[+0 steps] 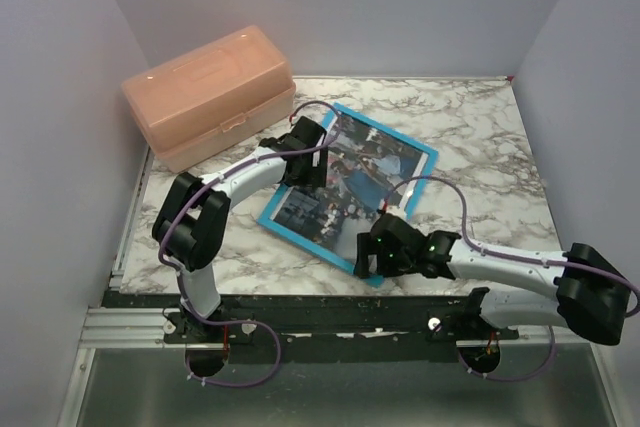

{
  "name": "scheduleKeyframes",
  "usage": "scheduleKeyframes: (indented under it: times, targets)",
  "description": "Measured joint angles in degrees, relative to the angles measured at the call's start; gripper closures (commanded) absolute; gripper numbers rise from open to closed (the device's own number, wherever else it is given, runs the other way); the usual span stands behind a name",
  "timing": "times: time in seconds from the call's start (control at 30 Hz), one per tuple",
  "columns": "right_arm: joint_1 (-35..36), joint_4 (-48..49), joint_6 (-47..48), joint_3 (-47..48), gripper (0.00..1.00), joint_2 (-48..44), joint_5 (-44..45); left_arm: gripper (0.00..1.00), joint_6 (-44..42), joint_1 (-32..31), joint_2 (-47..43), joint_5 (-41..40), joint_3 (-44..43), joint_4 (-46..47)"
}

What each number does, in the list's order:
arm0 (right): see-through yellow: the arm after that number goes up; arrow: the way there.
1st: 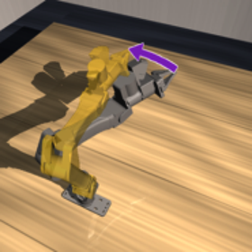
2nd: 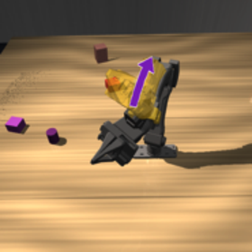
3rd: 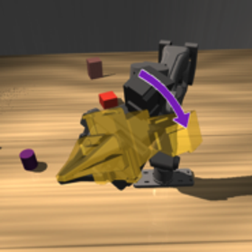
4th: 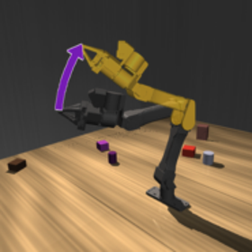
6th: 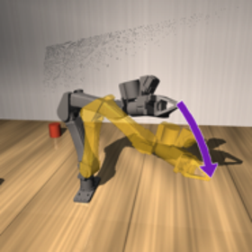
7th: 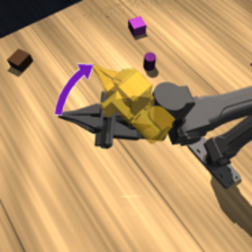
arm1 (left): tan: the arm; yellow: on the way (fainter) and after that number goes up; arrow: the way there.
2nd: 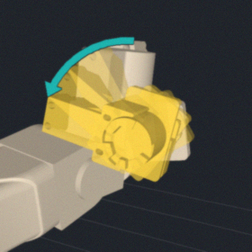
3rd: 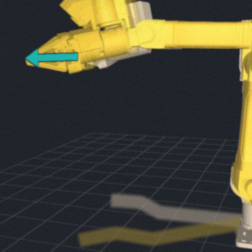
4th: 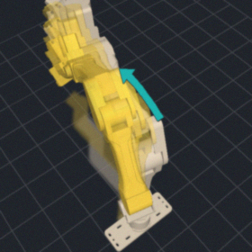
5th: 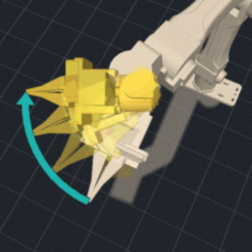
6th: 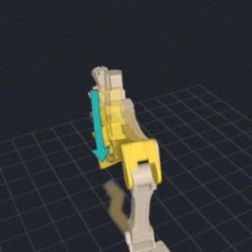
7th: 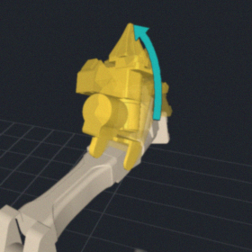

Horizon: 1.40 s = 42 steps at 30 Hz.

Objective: Put the photo into the frame
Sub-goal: Adjust the photo frame at the center of the board.

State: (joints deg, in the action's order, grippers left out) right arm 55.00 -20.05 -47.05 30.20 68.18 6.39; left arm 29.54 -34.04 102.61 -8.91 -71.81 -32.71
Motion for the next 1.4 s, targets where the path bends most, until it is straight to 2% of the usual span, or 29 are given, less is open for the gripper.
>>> scheduleKeyframes:
  times: [0.17,0.33,0.5,0.7,0.93,1.03,1.17,1.4]
  targets:
    - [8.66,1.97,-5.46,4.37,0.00,7.06,-10.03,0.02,-1.44,-0.20,1.22,0.83,-6.23,6.27]
    - [11.78,7.39,-9.97,5.84,0.00,12.74,-18.05,0.02,-1.77,-2.56,2.25,2.54,-10.12,7.32]
    - [11.67,7.10,-11.45,5.86,0.00,12.28,-18.21,0.01,-2.80,-2.73,3.91,0.15,-11.28,4.52]
    - [11.41,6.36,-10.60,7.80,0.00,11.39,-17.16,0.02,-3.30,-1.62,5.53,-1.40,-12.33,-4.59]
    - [10.62,7.45,-8.90,10.14,0.00,4.55,-13.51,0.01,-4.87,-0.92,8.66,-3.85,-23.85,-13.31]
    - [10.10,5.18,-8.02,11.85,0.00,3.13,-10.60,0.02,-5.31,-0.48,7.89,-4.87,-25.92,-14.62]
    - [6.51,1.36,-5.68,15.15,0.00,3.17,-8.72,0.02,-4.74,-0.02,1.44,-3.13,-19.76,-14.10]
    - [-7.43,-3.04,1.46,20.48,0.00,6.62,-10.38,0.01,0.11,-0.04,-21.97,8.55,5.62,-9.73]
